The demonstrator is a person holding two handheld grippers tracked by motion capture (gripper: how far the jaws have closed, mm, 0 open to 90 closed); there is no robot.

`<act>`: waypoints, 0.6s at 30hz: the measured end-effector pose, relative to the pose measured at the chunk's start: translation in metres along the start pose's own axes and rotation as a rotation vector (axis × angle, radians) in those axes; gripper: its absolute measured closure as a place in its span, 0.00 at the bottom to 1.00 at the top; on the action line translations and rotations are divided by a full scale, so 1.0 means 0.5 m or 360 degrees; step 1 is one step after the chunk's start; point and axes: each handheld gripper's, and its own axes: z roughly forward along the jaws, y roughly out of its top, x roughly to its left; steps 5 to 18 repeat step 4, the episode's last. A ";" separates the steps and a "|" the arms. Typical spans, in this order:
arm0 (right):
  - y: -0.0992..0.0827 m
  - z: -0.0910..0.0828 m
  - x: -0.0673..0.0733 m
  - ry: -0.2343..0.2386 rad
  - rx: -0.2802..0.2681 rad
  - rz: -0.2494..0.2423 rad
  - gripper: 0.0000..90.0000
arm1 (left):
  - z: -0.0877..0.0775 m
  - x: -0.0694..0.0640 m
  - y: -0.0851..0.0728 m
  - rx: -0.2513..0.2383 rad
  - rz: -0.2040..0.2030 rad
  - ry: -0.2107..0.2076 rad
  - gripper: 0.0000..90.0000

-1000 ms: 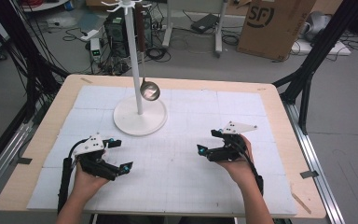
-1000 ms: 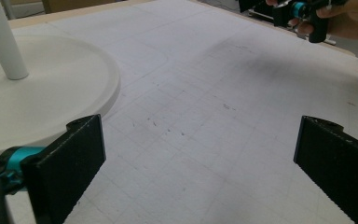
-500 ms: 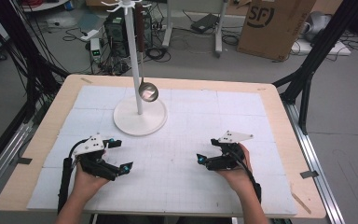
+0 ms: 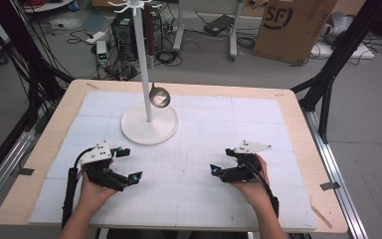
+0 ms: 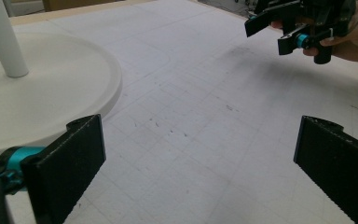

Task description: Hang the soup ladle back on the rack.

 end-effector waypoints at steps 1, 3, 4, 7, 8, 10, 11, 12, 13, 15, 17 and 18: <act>0.000 0.000 0.000 0.0001 0.0000 0.0000 0.12 | 0.001 0.000 0.000 -0.0001 0.0000 0.0001 0.03; 0.000 0.000 0.001 0.0003 -0.0001 0.0000 0.12 | 0.002 0.001 -0.001 0.0013 0.0002 0.0005 0.03; 0.000 0.000 0.001 0.0005 0.0002 0.0000 0.12 | 0.003 0.001 -0.001 0.0018 0.0006 0.0008 0.03; 0.000 0.000 0.001 0.0005 0.0002 0.0000 0.12 | 0.003 0.001 -0.001 0.0018 0.0006 0.0008 0.03; 0.000 0.000 0.001 0.0005 0.0002 0.0000 0.12 | 0.003 0.001 -0.001 0.0018 0.0006 0.0008 0.03; 0.000 0.000 0.001 0.0005 0.0002 0.0000 0.12 | 0.003 0.001 -0.001 0.0018 0.0006 0.0008 0.03; 0.000 0.000 0.001 0.0005 0.0002 0.0000 0.12 | 0.003 0.001 -0.001 0.0018 0.0006 0.0008 0.03; 0.000 0.000 0.001 0.0005 0.0002 0.0000 0.12 | 0.003 0.001 -0.001 0.0018 0.0006 0.0008 0.03; 0.000 0.000 0.001 0.0005 0.0002 0.0000 0.12 | 0.003 0.001 -0.001 0.0018 0.0006 0.0008 0.03; 0.000 0.000 0.001 0.0005 0.0002 0.0000 0.12 | 0.003 0.001 -0.001 0.0018 0.0006 0.0008 0.03; 0.000 0.000 0.001 0.0005 0.0002 0.0000 0.12 | 0.003 0.001 -0.001 0.0018 0.0006 0.0008 0.03; 0.000 0.000 0.001 0.0005 0.0002 0.0000 0.12 | 0.003 0.001 -0.001 0.0018 0.0006 0.0008 0.03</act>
